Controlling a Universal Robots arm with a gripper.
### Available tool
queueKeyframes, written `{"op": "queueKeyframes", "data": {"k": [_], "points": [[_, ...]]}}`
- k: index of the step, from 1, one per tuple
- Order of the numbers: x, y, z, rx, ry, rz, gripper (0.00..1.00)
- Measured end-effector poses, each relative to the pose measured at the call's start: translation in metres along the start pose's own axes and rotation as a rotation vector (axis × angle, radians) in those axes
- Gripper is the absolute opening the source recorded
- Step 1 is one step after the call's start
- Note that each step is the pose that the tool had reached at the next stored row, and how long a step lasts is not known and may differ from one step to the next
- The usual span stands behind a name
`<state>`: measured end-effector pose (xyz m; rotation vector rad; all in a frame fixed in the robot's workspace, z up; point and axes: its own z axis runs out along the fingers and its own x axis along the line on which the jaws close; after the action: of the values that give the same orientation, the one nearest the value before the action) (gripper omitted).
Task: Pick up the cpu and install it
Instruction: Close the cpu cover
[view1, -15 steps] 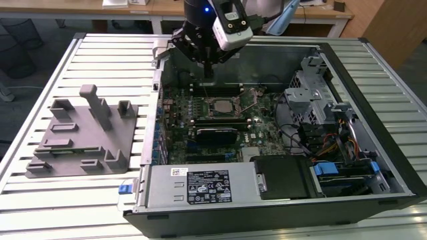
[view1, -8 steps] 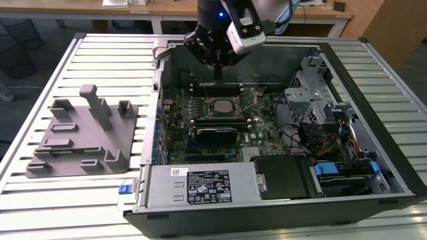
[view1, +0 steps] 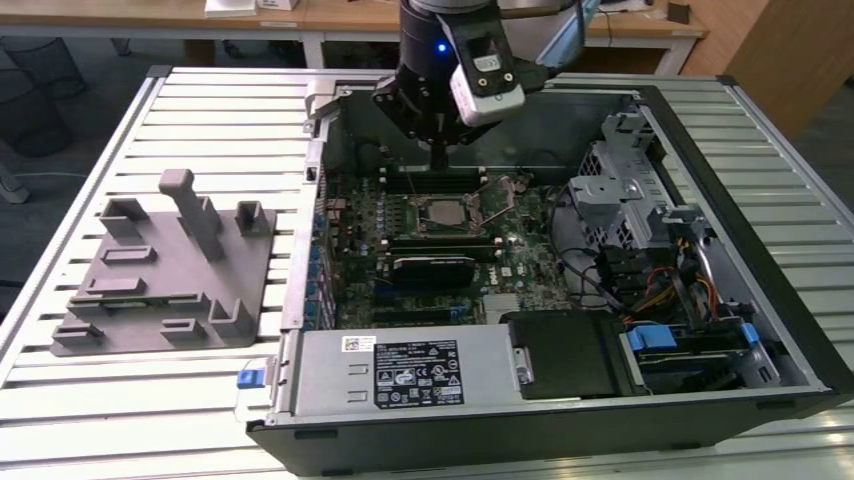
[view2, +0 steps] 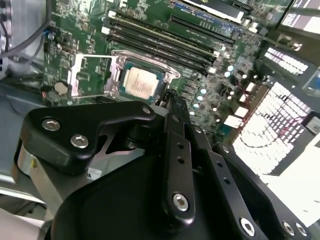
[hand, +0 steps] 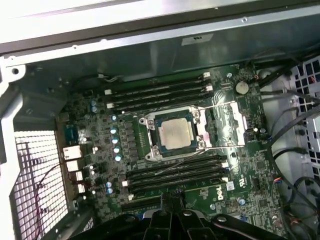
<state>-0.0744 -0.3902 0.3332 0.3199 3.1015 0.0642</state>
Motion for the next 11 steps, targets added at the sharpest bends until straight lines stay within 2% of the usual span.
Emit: {"op": "queueKeyframes", "data": {"k": [7,11], "points": [[-0.0193,0.0087,0.0135,0.0005,0.0006,0.009,0.11],[-0.0214,0.0092,0.0195,0.0011,-0.0006,0.042,0.11]]}}
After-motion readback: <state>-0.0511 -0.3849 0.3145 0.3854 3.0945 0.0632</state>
